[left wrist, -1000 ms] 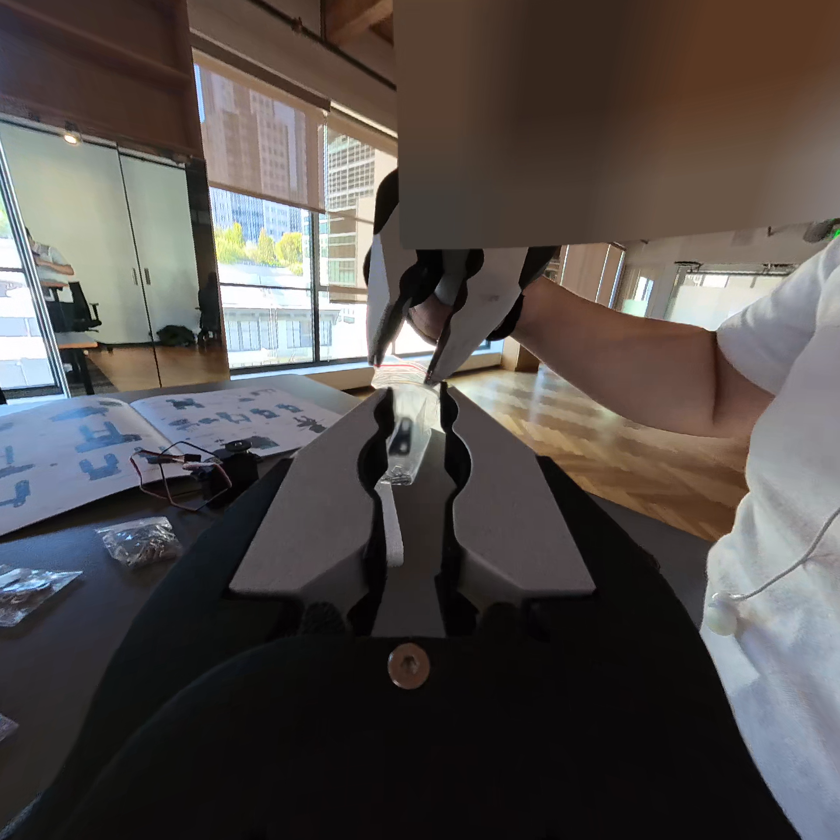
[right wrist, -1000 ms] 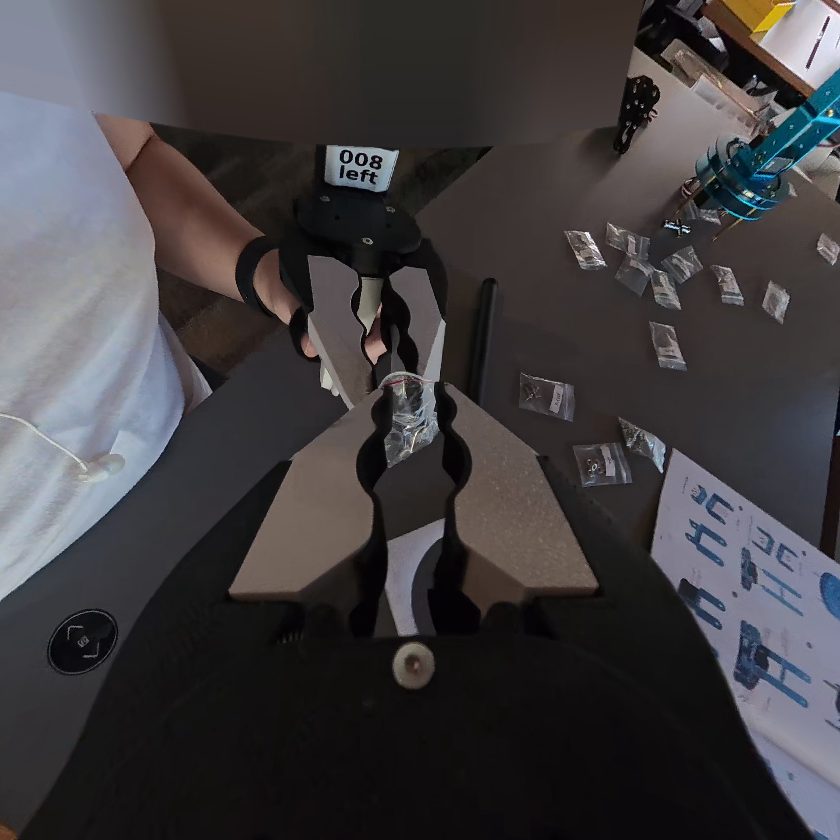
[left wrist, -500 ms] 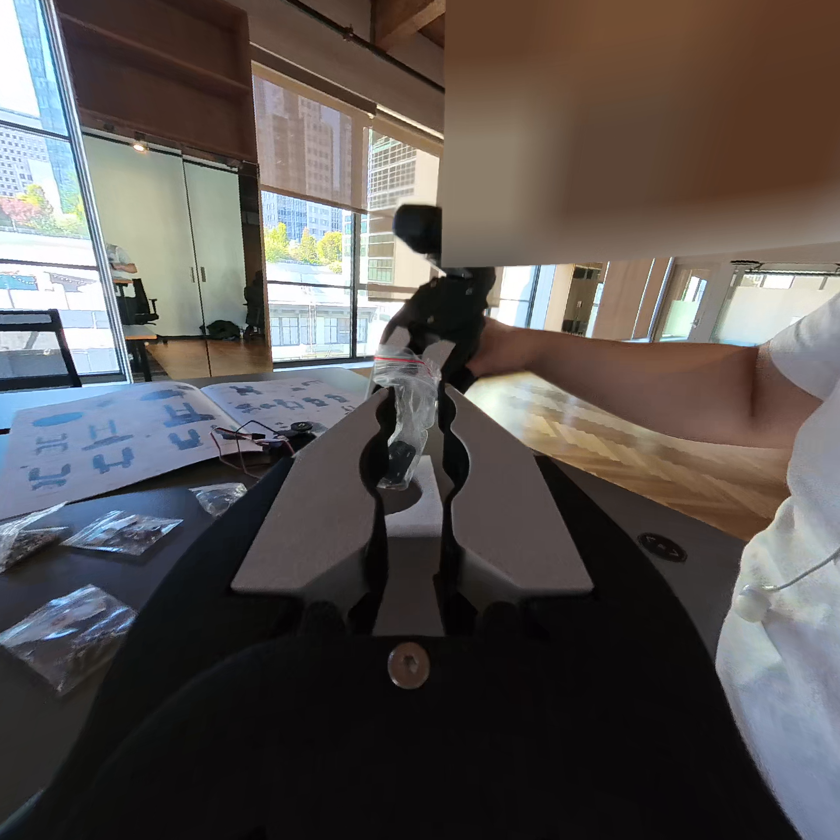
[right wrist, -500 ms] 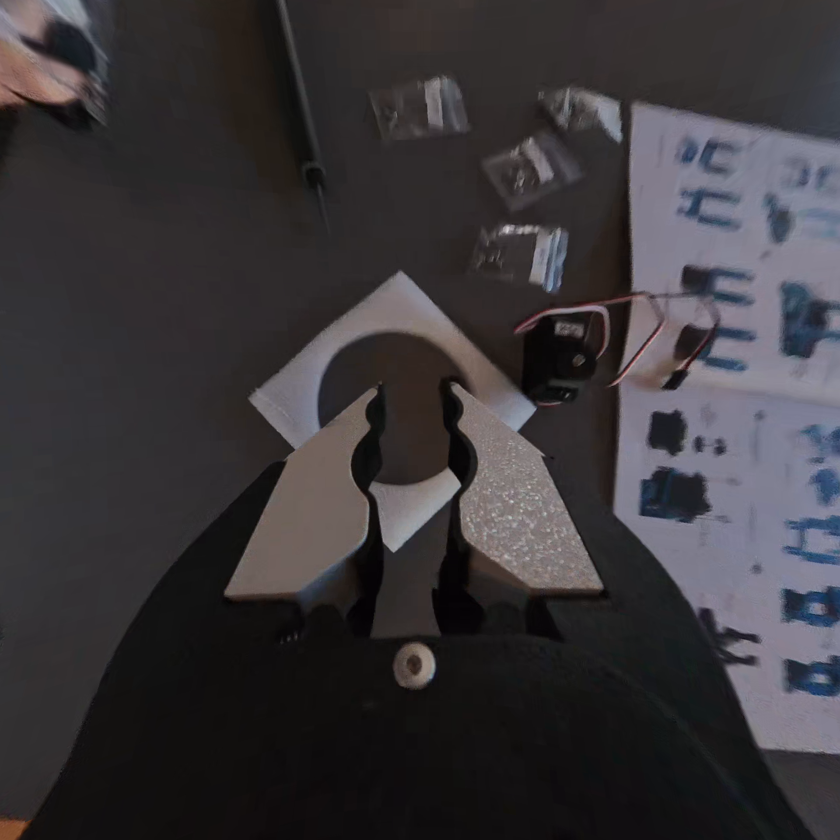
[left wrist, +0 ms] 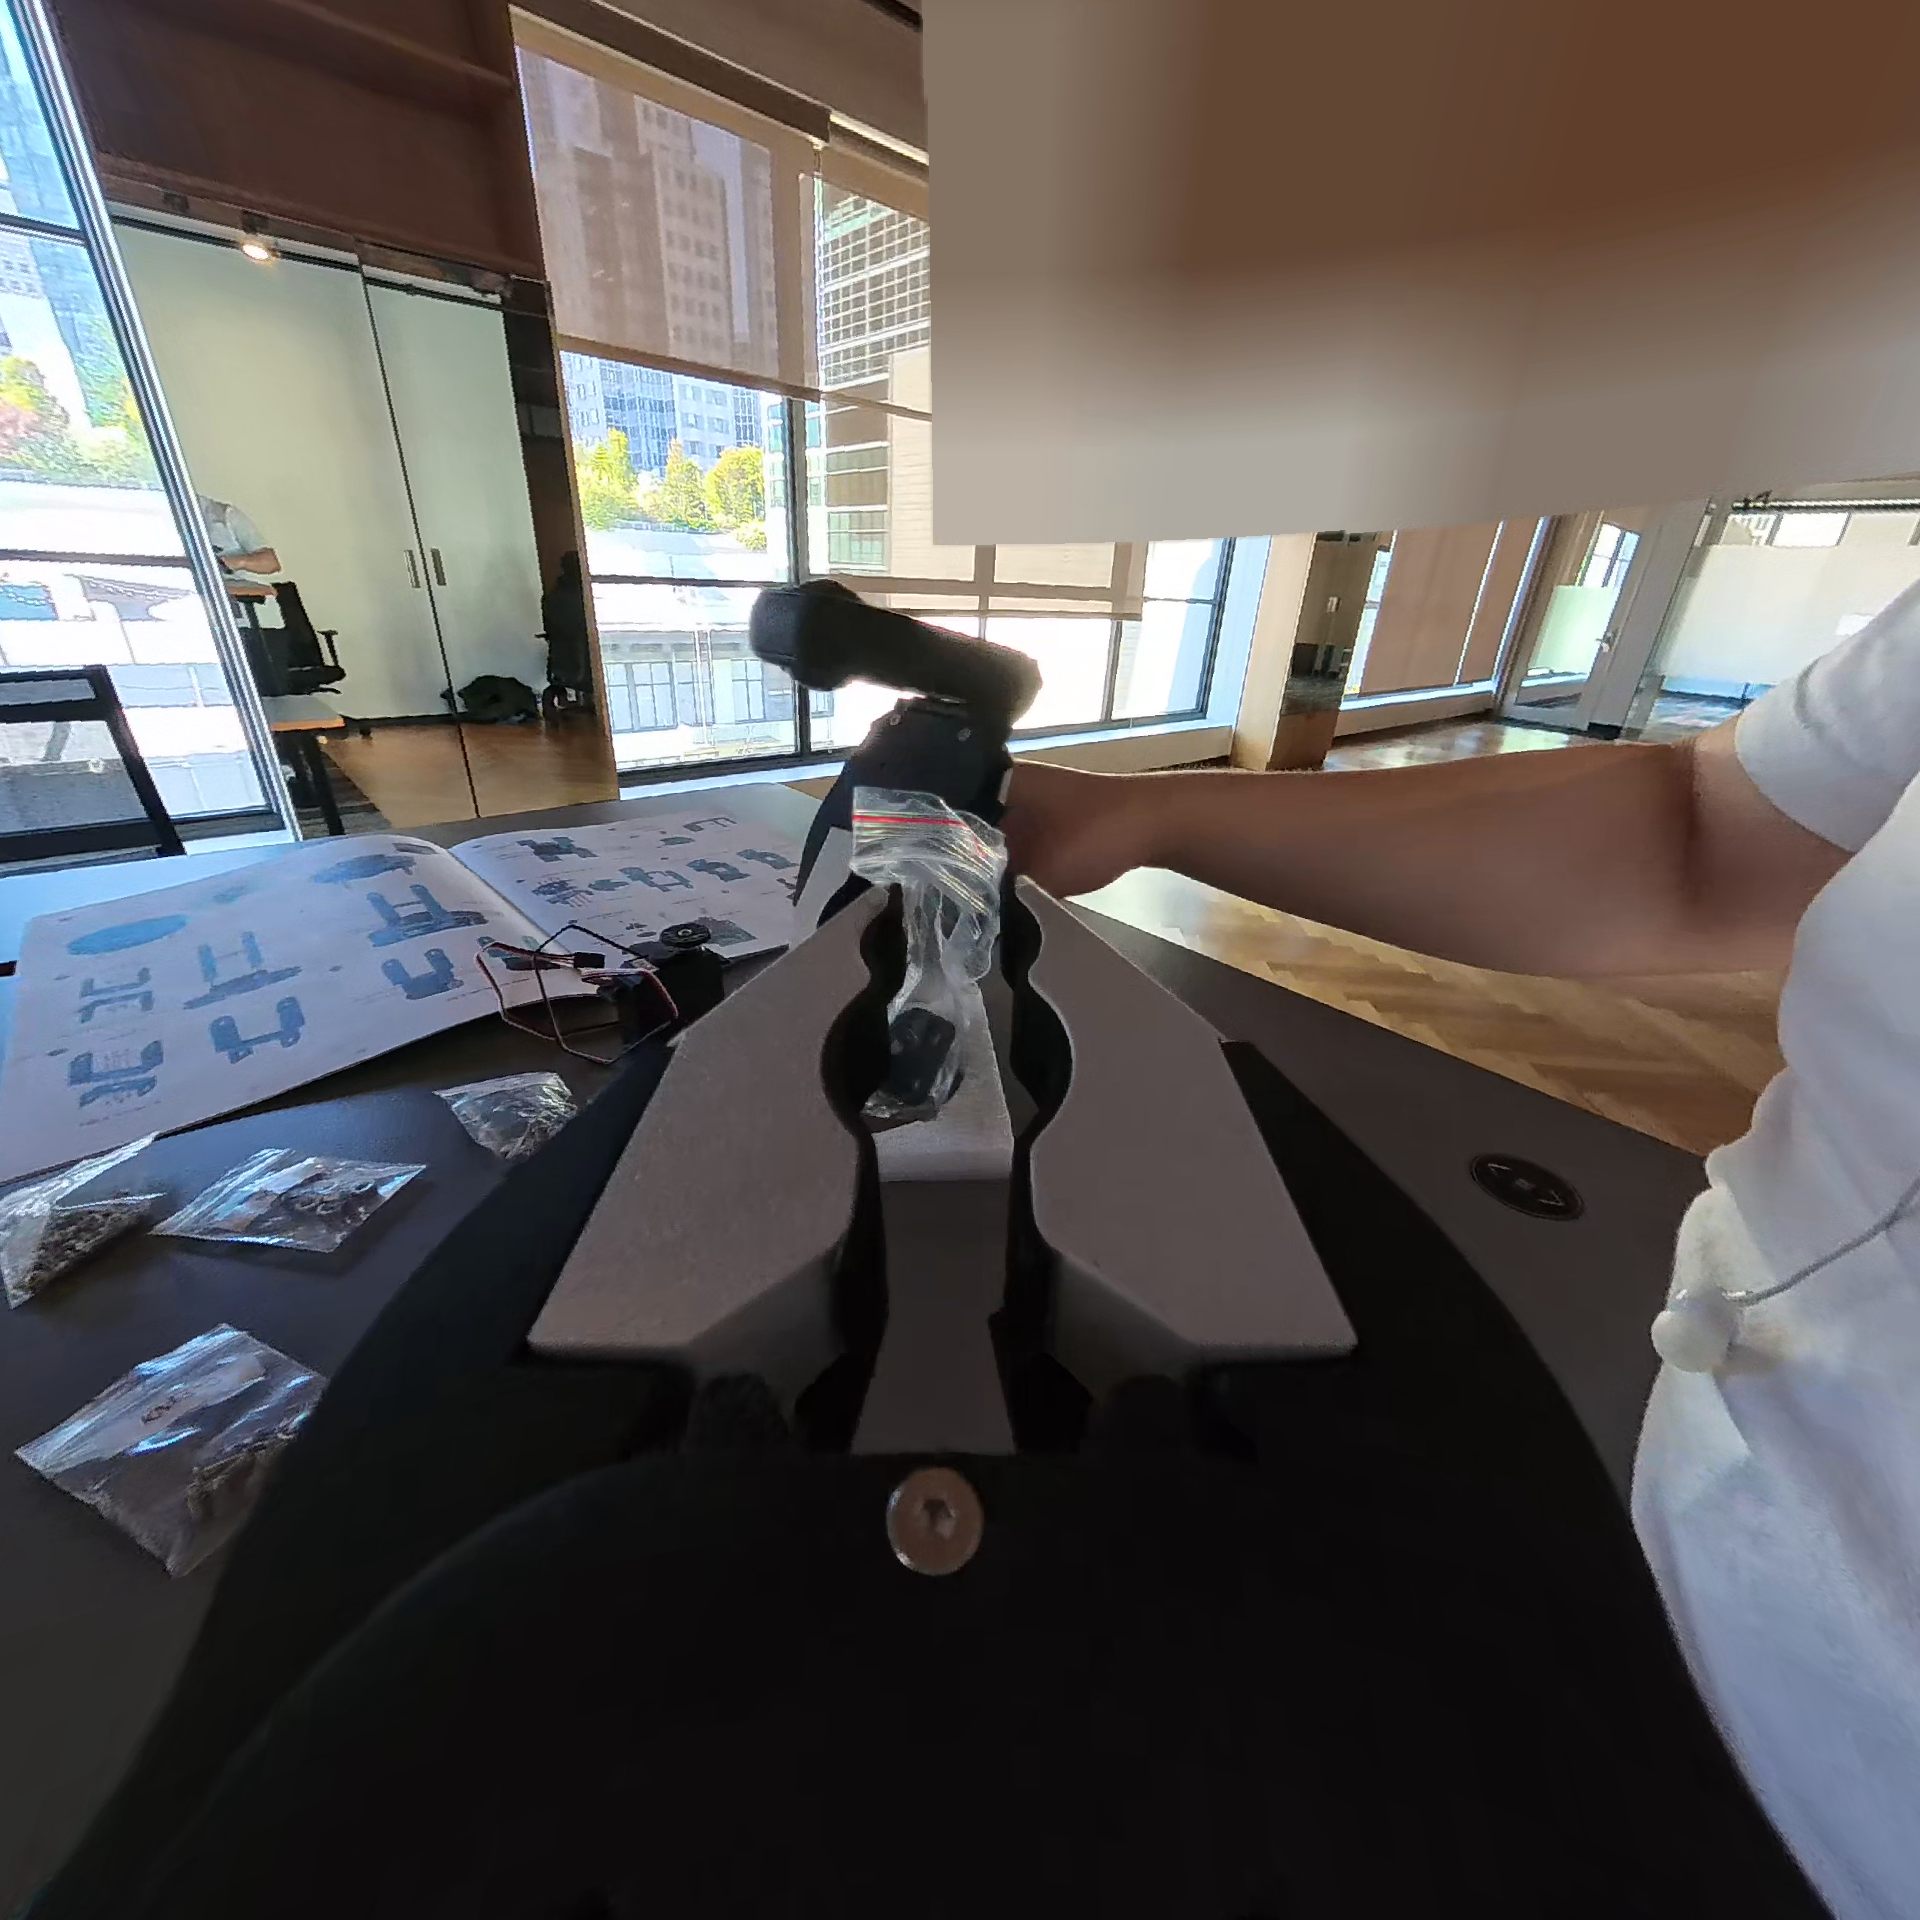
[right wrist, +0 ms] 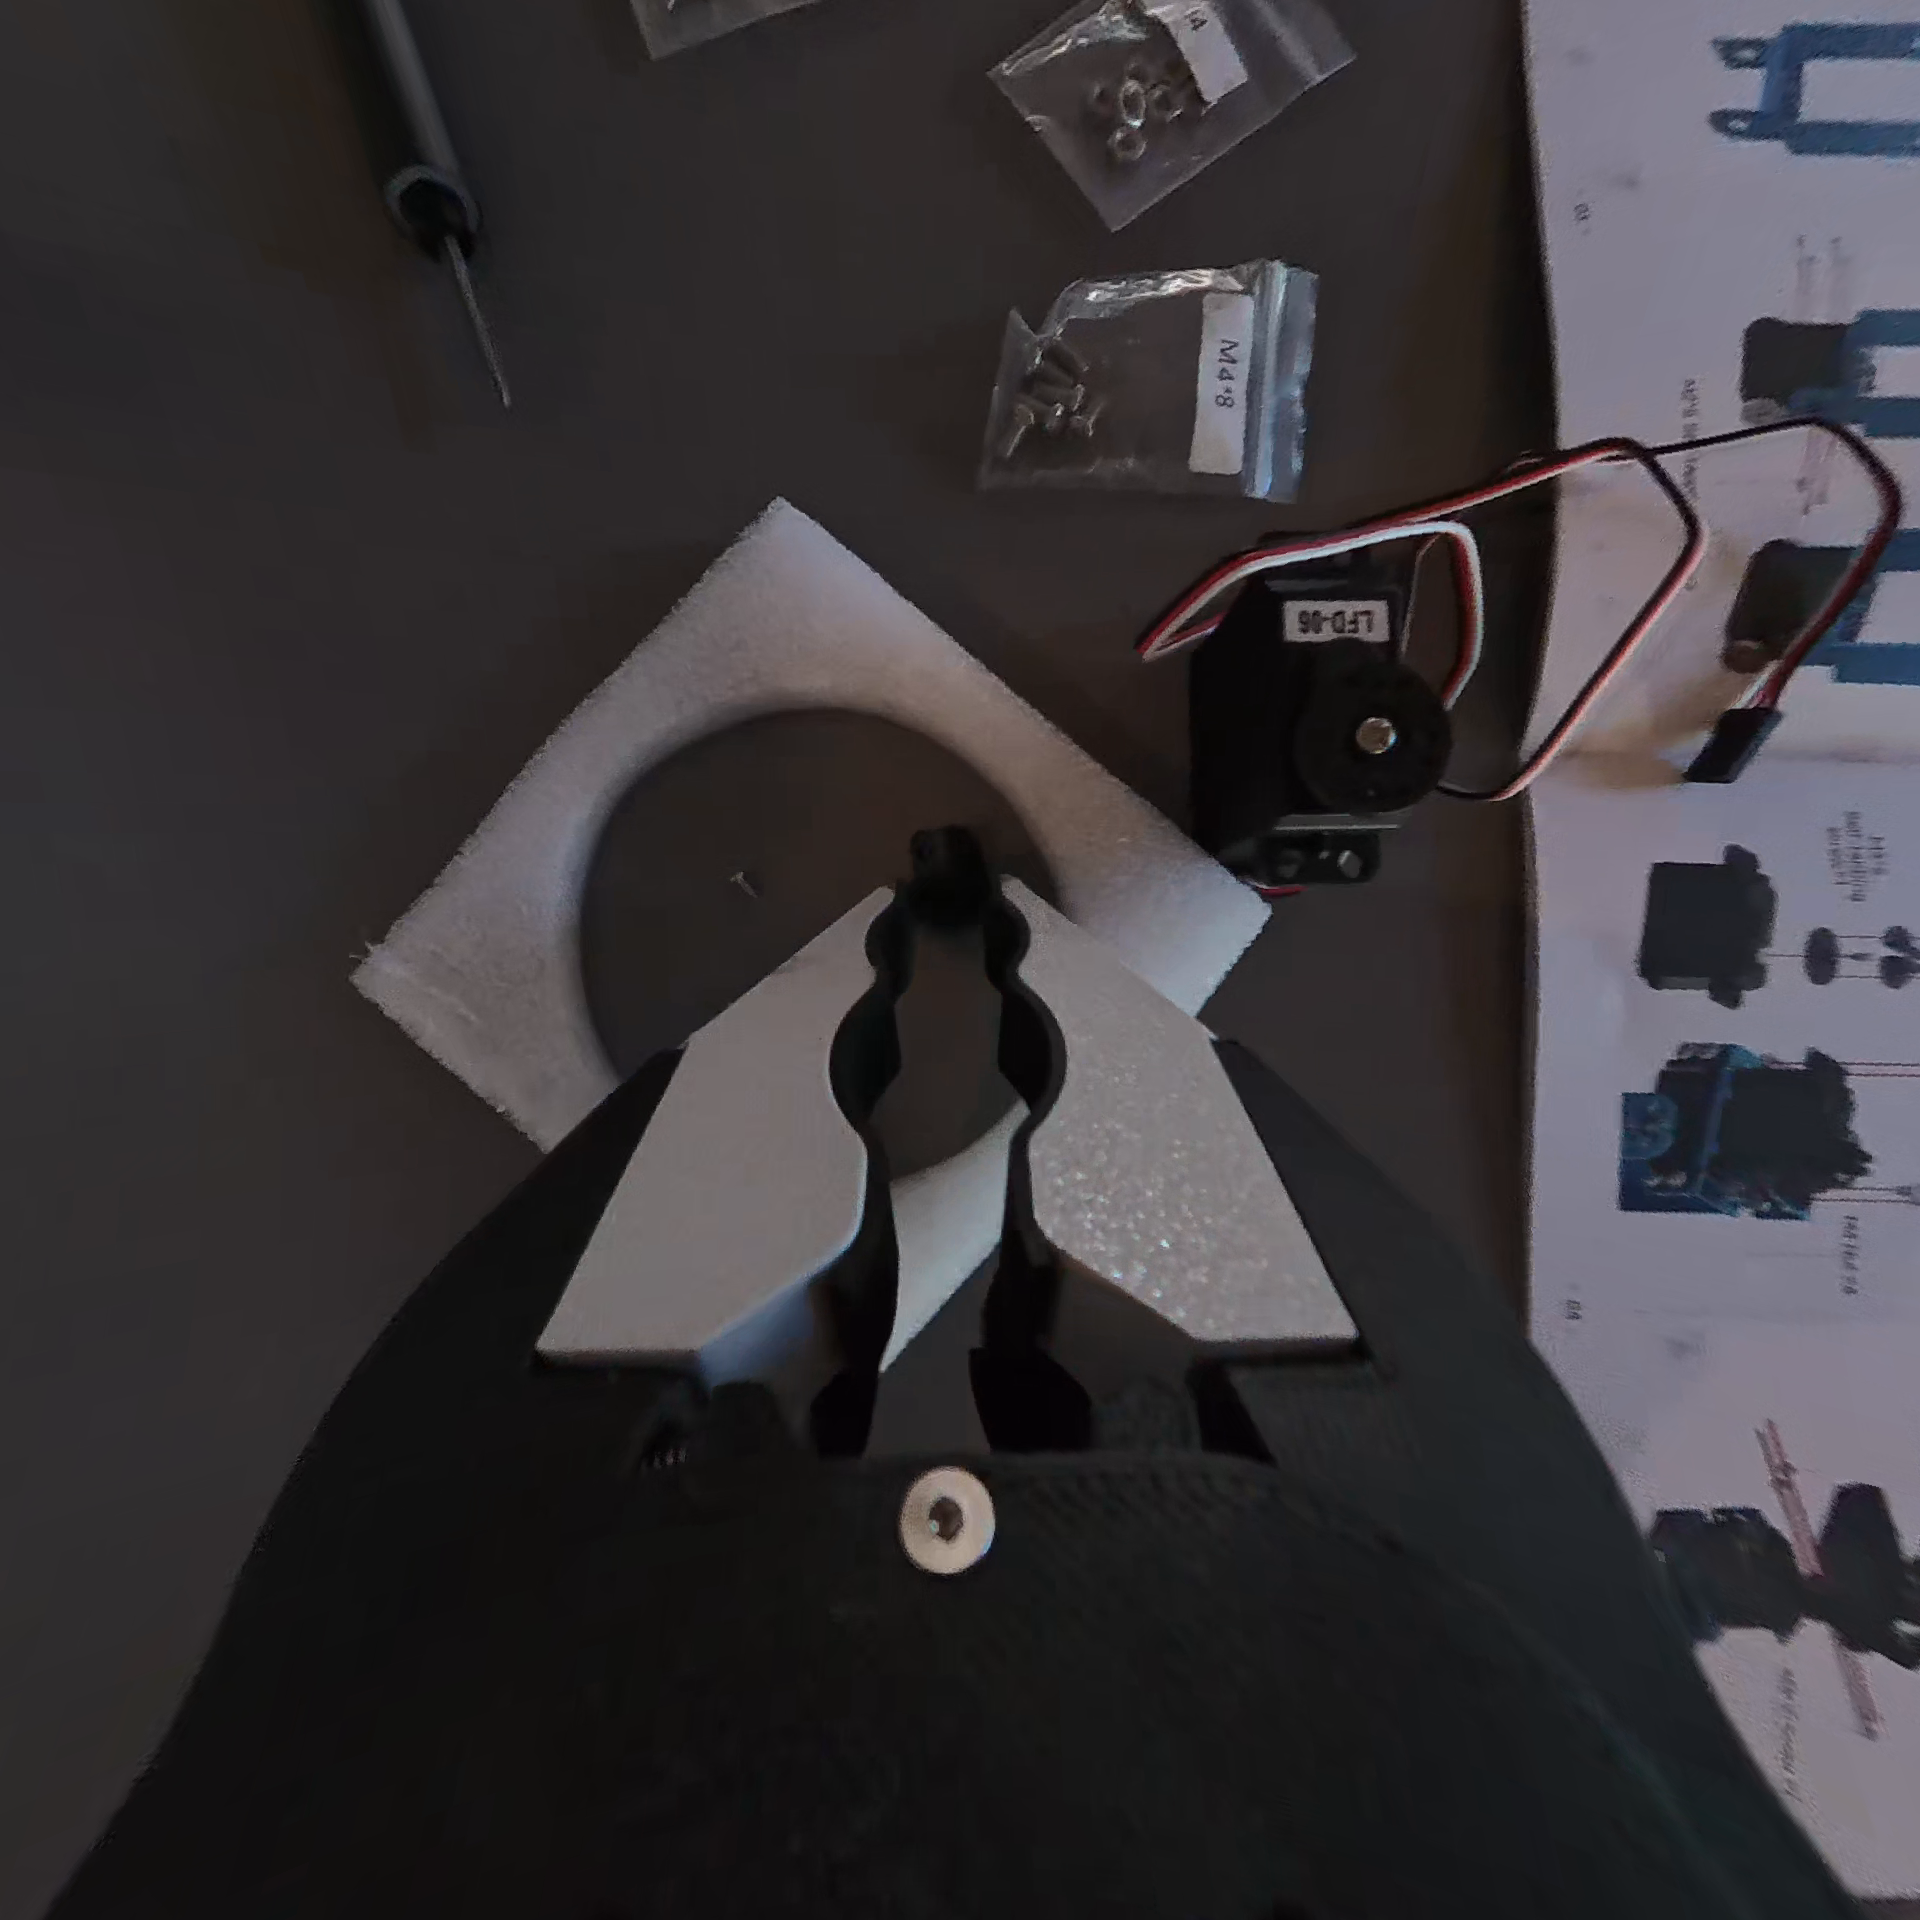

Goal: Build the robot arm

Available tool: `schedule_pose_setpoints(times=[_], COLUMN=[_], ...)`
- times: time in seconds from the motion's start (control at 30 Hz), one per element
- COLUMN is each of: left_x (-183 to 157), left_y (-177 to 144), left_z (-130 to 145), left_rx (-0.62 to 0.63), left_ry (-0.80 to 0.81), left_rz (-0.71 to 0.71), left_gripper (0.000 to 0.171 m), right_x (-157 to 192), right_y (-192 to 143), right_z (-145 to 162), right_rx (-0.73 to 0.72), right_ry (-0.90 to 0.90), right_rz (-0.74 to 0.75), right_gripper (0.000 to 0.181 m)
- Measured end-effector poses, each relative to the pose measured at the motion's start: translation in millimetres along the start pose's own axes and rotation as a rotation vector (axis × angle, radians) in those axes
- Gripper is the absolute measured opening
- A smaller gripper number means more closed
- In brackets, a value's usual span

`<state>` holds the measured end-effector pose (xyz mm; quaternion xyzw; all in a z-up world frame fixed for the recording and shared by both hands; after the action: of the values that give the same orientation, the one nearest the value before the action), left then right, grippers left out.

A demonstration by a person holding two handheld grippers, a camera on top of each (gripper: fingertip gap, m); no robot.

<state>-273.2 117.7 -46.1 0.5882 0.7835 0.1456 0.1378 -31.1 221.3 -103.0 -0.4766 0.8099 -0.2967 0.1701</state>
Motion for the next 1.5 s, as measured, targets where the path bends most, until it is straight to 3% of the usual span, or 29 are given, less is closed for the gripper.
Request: schedule_pose_setpoints(times=[0.23,0.3,0.4,0.43,0.57,0.77,0.97,1.1,1.33,1.5], left_x=[4.5,5.3,4.4,3.7,0.6,-2.6,-1.2,-1.0,-5.4,-6.6], left_y=[3.8,5.6,9.9,11.8,20.0,29.2,36.2,36.3,27.2,20.8], left_z=[5.9,8.7,13.4,14.9,19.7,24.4,32.2,35.6,24.1,18.5], left_rx=[0.047,0.072,0.110,0.119,0.149,0.219,0.289,0.269,0.111,0.055], left_ry=[0.004,0.007,0.023,0.030,0.045,0.043,-0.005,-0.052,-0.059,-0.071], left_rz=[-0.005,-0.007,-0.005,-0.002,0.002,0.002,-0.041,-0.055,-0.024,0.011], left_gripper=[0.016,0.016,0.016,0.016,0.016,0.016,0.016,0.014,0.013,0.012], right_x=[14.3,34.5,82.2,93.2,113.7,123.6,133.2,138.0,139.6,126.7], right_y=[-13.2,-29.9,-60.9,-66.6,-66.0,-51.7,-41.8,-39.5,-57.3,-75.5], right_z=[-8.2,-31.3,-84.7,-96.6,-113.9,-111.2,-110.9,-111.7,-129.0,-132.3], right_rx=[-0.073,-0.169,-0.364,-0.366,-0.194,0.082,0.210,0.242,0.062,-0.139], right_ry=[0.022,-0.011,-0.094,-0.145,-0.350,-0.611,-0.796,-0.922,-0.867,-0.629], right_rz=[-0.037,-0.069,-0.232,-0.250,-0.209,-0.095,-0.073,-0.086,-0.152,-0.171], right_gripper=[0.013,0.012,0.012,0.012,0.012,0.012,0.012,0.012,0.020,0.022])
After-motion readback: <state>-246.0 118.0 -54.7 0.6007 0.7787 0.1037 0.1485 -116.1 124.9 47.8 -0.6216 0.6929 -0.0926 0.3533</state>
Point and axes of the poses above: each gripper's, where its closed fingertips meet, y out along the fingers, z out of its underside, x = y × z across the jaws, the point moved 9 cm from there along -y, back along the fingers, and after that the axes turned 15 degrees about -x, right-handed, at the moved point
